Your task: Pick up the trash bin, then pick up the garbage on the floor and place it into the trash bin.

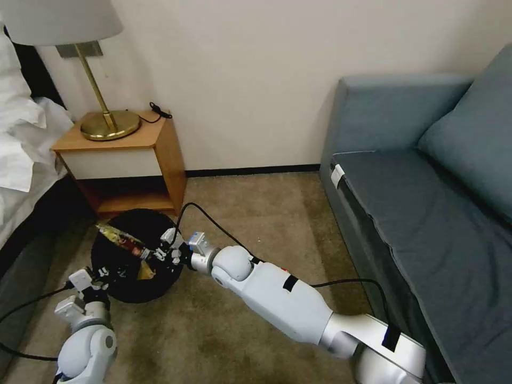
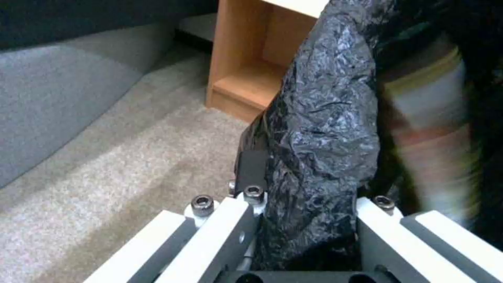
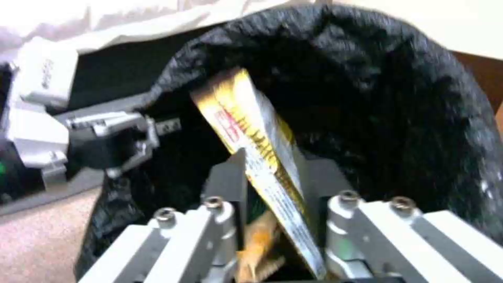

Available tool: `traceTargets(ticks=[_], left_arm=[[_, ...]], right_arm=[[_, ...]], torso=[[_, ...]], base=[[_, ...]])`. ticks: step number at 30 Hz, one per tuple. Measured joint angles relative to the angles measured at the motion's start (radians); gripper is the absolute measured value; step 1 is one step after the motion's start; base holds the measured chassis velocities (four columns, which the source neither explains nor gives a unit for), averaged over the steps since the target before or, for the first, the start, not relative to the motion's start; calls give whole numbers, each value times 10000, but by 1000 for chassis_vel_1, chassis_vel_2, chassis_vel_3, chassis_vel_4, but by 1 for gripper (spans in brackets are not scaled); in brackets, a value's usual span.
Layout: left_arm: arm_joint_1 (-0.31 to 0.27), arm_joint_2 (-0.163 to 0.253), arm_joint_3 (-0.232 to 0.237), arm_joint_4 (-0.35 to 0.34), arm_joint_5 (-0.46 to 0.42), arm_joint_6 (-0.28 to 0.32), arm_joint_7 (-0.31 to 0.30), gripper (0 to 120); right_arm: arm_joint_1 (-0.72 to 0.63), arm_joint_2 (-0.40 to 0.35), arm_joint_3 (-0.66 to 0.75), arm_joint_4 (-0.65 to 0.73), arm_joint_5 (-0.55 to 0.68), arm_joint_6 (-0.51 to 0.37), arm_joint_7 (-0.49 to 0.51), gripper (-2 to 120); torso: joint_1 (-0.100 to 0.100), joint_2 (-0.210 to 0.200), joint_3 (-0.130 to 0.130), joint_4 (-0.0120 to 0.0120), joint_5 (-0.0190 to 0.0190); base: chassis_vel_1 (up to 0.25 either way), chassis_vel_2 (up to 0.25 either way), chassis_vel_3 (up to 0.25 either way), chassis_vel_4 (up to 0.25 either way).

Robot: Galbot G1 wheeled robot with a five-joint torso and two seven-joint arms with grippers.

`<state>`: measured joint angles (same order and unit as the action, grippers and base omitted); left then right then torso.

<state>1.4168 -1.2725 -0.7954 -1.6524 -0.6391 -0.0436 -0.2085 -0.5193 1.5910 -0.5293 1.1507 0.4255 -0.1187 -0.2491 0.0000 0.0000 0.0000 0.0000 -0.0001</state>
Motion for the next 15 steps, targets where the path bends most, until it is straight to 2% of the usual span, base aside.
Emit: traceTargets(ticks=[1,2,5,7,10,11,12,15], left_arm=[[28,9,-28,-2,-11,-11,7,3],[28,9,-28,-2,-11,-11,7,3],[79,34,-61,-32,-42,-34,23,3],[83,46,-65,-34,-48,-40,23,3],[87,82,-73,-36,-75,-46,28,3],[87,102,-76,-37,-88,-48,32,3],[87,102,-76,-37,-88,-48,32,3],[77,122,-89,-37,-110,-51,31,3]], right_arm=[[-33,0,1,-57,-62,45,29,33],[-33,0,1,-57,-62,45,29,33],[-107,-127,72,34,-88,88,69,48],[-124,-224,89,128,-89,92,69,51],[-147,-583,122,382,-131,91,16,63],[-150,-883,168,517,-337,89,-207,70],[-150,-883,168,517,-337,89,-207,70],[-216,-1576,719,508,-1513,208,-1189,82]], torso=[[1,0,1,0,0],[1,0,1,0,0],[0,0,0,2,1],[0,0,0,1,1],[0,0,1,0,2],[0,0,0,2,4],[0,0,0,2,4],[0,0,0,-1,4]], base=[[0,0,0,0],[0,0,0,0],[0,0,0,0],[0,0,0,0],[0,0,0,0],[0,0,0,0],[0,0,0,0],[0,0,0,0]])
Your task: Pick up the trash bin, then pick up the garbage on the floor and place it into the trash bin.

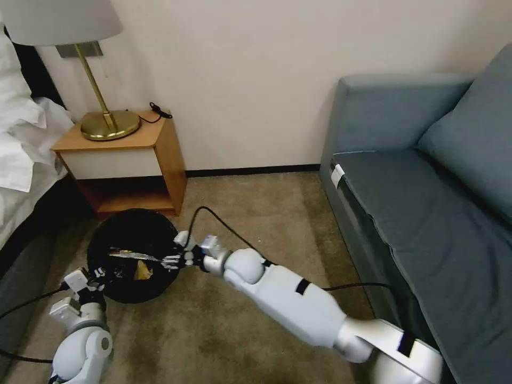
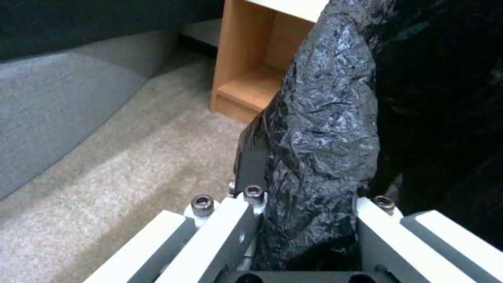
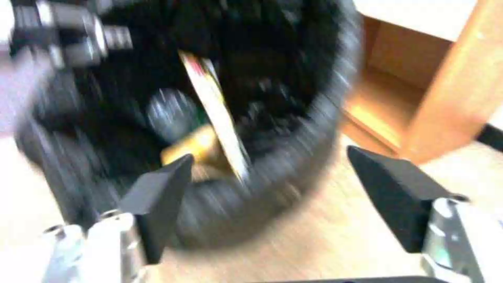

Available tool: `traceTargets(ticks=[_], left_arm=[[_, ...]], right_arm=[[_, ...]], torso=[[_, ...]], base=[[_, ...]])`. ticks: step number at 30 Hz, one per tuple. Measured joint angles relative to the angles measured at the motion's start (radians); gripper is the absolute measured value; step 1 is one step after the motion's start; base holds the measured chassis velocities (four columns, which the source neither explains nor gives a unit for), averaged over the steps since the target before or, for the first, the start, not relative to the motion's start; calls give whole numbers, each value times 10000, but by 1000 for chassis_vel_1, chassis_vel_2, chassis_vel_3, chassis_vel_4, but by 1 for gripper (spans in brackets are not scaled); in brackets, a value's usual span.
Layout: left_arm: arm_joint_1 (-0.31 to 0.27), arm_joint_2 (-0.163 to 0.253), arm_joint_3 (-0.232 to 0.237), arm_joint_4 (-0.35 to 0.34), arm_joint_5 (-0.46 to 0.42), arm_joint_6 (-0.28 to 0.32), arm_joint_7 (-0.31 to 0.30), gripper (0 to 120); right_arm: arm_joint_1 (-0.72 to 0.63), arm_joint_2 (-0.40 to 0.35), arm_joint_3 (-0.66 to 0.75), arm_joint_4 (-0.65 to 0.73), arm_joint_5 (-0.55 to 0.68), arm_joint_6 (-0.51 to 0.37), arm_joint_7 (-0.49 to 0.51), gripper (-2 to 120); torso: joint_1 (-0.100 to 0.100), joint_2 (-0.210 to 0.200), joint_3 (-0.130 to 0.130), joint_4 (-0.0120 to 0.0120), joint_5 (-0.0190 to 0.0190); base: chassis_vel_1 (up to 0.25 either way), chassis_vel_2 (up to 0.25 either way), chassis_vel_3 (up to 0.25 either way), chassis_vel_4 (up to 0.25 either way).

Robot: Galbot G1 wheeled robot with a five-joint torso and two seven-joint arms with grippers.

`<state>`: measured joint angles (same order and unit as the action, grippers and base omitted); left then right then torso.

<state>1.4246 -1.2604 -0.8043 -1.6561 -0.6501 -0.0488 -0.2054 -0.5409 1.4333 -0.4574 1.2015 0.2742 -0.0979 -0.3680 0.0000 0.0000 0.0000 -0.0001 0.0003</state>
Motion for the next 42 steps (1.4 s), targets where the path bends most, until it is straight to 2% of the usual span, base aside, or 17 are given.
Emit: traceTargets(ticks=[3,5,6,8,9,10,11,12,14,17,19,25,30,33,36,37,42], left_arm=[[-4,5,4,-20,-9,0,-1,3],[5,14,6,-34,-18,0,-2,3],[5,14,6,-34,-18,0,-2,3],[27,21,2,-33,-19,-1,0,3],[27,21,2,-33,-19,-1,0,3],[42,21,1,-18,-19,-13,12,3],[48,7,10,29,-8,-32,29,3],[40,-8,26,37,0,-34,31,3],[37,-16,35,39,3,-34,32,3],[6,-48,70,54,22,-34,40,3],[3,-53,72,67,28,-34,41,3],[16,-87,73,95,55,-37,69,3],[19,-123,72,95,69,-44,74,3],[35,-132,68,62,72,-46,74,3],[47,-131,59,37,71,-47,75,3],[63,-121,43,18,71,-51,75,3],[86,-111,26,-18,70,-57,75,3]], right_arm=[[-103,-394,574,-217,-1009,133,-817,91],[-206,-757,1199,-560,-2022,319,-1915,99],[-206,-757,1199,-560,-2022,319,-1915,99],[-259,-967,1723,-1121,-2968,636,-2985,99],[-259,-967,1723,-1121,-2968,636,-2985,99],[-259,-1001,2091,-1574,-3500,899,-3578,99],[-261,-925,3033,-2689,-4801,1339,-4770,96],[-264,-898,3330,-3027,-5081,1403,-5000,93],[-272,-889,3455,-3163,-5216,1431,-5068,90],[-315,-802,4089,-3782,-6192,1704,-5422,76],[-338,-784,4232,-3890,-6483,1790,-5564,71],[-407,-680,4696,-4403,-7091,2014,-5692,86],[-372,-524,4869,-4826,-7249,2166,-5423,80],[-336,-412,4942,-5024,-7273,2220,-5338,64],[-337,-407,4942,-5025,-7271,2240,-5336,59],[-350,-405,4942,-5023,-7233,2256,-5324,50],[-394,-401,4938,-4975,-7154,2297,-5226,32]], torso=[[0,0,1,-2,0],[0,0,0,-1,1],[0,0,0,-1,1],[0,0,1,-2,1],[0,0,1,-2,1],[0,0,0,-1,0],[0,0,0,1,1],[0,-1,0,1,0],[0,0,1,0,0],[0,-1,0,0,0],[0,0,0,1,0],[0,0,0,1,-1],[0,0,1,0,-1],[0,0,0,2,-2],[0,0,0,2,-3],[0,0,0,1,-3],[0,0,0,1,-3]], base=[[0,0,0,0],[0,0,0,0],[0,0,0,0],[0,0,0,0],[0,0,0,0],[0,0,0,0],[0,0,0,0],[0,0,0,0],[0,0,0,0],[0,0,0,0],[0,0,0,0],[0,0,0,0],[0,0,0,0],[0,0,0,0],[0,0,0,0],[0,0,0,0],[0,0,0,0]])
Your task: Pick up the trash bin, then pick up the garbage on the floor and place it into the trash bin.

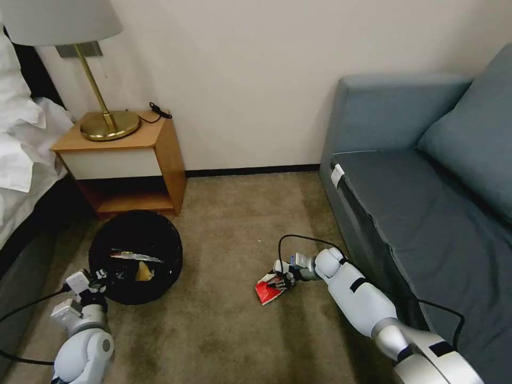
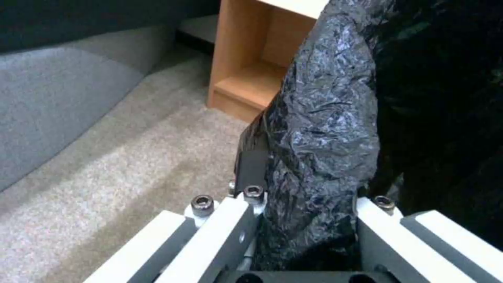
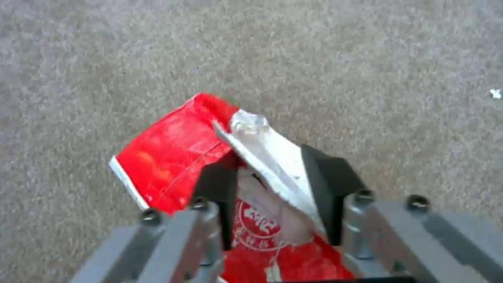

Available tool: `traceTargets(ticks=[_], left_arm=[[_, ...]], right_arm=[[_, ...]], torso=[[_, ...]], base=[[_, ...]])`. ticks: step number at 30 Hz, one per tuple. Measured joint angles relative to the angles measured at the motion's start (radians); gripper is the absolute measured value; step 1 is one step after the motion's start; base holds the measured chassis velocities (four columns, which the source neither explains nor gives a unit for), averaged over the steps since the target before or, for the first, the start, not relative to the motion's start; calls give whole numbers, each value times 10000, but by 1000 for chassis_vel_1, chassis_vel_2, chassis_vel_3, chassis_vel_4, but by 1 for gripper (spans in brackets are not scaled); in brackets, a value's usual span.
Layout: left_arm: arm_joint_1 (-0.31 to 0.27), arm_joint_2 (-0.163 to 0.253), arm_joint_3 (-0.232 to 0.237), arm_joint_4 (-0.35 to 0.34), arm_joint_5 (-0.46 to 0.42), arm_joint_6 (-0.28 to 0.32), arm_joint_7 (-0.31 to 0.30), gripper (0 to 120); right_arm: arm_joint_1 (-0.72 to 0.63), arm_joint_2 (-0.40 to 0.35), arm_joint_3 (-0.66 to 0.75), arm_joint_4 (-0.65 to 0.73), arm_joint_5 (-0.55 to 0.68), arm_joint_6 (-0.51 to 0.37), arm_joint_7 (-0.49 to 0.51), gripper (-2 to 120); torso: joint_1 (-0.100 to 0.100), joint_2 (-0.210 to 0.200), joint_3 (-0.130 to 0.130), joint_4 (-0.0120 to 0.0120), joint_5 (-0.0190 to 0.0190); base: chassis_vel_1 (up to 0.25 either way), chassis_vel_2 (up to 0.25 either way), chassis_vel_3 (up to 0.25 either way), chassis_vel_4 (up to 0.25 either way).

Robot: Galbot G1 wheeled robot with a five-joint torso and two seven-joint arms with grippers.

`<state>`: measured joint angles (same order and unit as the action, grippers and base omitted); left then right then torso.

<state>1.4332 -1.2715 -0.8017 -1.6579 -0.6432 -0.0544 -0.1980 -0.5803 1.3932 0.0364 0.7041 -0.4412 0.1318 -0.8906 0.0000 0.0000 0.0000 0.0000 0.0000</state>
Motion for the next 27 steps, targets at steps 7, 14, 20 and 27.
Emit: traceTargets(ticks=[7,14,20,27], left_arm=[[4,-14,5,-36,0,-6,0,3],[61,-16,5,-103,0,-11,0,3],[117,-16,-14,-174,0,-38,0,3],[151,-16,-17,-180,45,-163,35,3]], right_arm=[[-28,-16,-19,29,181,52,111,9],[-46,-5,55,163,370,50,116,0],[-91,117,216,627,1162,54,263,0],[-68,481,-612,1213,3208,649,1713,0]], torso=[[0,0,0,0,0],[0,0,0,0,0],[0,0,0,-1,0],[0,0,0,0,-1]], base=[[0,0,0,0],[0,0,0,0],[0,0,0,0],[0,0,0,0]])
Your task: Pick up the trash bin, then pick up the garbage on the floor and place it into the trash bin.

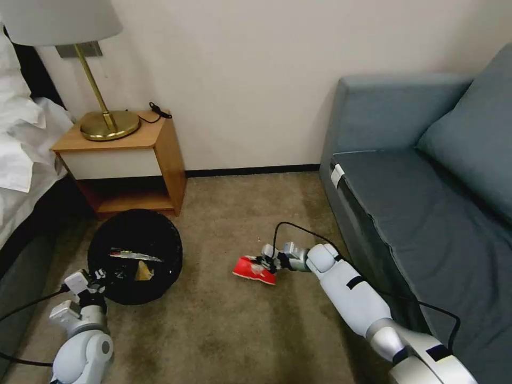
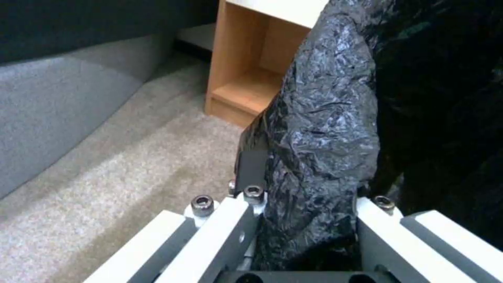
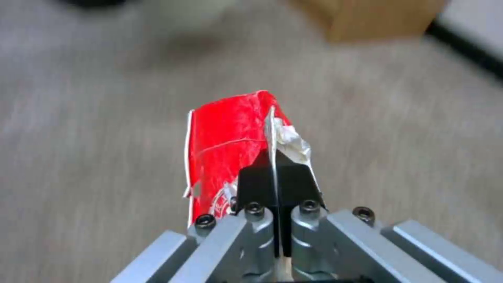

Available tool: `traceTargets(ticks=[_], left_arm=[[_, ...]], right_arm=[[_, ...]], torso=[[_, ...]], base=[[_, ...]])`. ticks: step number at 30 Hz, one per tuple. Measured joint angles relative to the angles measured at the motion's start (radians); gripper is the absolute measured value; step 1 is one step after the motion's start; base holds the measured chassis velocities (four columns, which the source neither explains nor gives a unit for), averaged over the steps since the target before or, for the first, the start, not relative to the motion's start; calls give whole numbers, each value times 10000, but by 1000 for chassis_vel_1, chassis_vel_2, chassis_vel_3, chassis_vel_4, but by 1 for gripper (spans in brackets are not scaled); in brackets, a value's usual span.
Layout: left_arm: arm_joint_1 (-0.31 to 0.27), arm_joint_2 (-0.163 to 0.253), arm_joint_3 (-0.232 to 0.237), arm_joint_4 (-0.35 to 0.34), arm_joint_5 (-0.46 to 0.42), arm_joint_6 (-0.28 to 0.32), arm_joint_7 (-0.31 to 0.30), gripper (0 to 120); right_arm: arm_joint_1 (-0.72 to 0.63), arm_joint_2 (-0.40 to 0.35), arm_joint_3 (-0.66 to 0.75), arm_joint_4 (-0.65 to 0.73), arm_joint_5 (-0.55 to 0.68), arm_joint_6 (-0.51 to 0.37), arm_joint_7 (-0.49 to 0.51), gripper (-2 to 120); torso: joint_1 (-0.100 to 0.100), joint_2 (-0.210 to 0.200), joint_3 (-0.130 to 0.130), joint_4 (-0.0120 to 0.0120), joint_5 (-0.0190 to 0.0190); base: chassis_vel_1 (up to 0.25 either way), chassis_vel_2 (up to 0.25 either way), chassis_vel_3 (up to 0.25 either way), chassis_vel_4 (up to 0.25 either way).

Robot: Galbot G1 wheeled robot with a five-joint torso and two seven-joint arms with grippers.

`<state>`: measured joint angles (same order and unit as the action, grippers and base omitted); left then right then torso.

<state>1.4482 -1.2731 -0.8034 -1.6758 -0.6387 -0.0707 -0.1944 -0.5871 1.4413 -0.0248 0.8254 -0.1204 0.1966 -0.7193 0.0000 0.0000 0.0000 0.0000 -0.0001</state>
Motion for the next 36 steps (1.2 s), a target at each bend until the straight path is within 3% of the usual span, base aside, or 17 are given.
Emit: traceTargets(ticks=[2,6,12,17,30,36], left_arm=[[1,0,0,0,1,-1,1,3],[2,-14,7,-15,21,-3,15,3],[4,-46,23,-58,36,-3,19,3],[42,-58,11,-78,43,-8,29,3],[74,-65,0,-189,47,-12,37,3],[81,-89,-5,-215,47,-12,37,3]], right_arm=[[0,25,-89,38,182,62,164,0],[7,436,-1198,560,2341,870,2225,0],[-9,660,-1891,1369,3175,1075,3073,0],[-117,789,-2767,2935,3726,879,3885,0],[-264,869,-4080,4746,4111,663,4247,0],[-255,1305,-4687,3924,3461,746,4294,0]], torso=[[0,0,1,0,0],[0,0,1,1,-1],[0,0,0,0,-2],[0,0,0,0,-2],[0,0,0,0,0],[-1,0,0,0,-1]], base=[[0,0,0,0],[0,0,0,0],[0,0,0,0],[0,0,0,0],[0,0,0,0],[0,0,0,0]])
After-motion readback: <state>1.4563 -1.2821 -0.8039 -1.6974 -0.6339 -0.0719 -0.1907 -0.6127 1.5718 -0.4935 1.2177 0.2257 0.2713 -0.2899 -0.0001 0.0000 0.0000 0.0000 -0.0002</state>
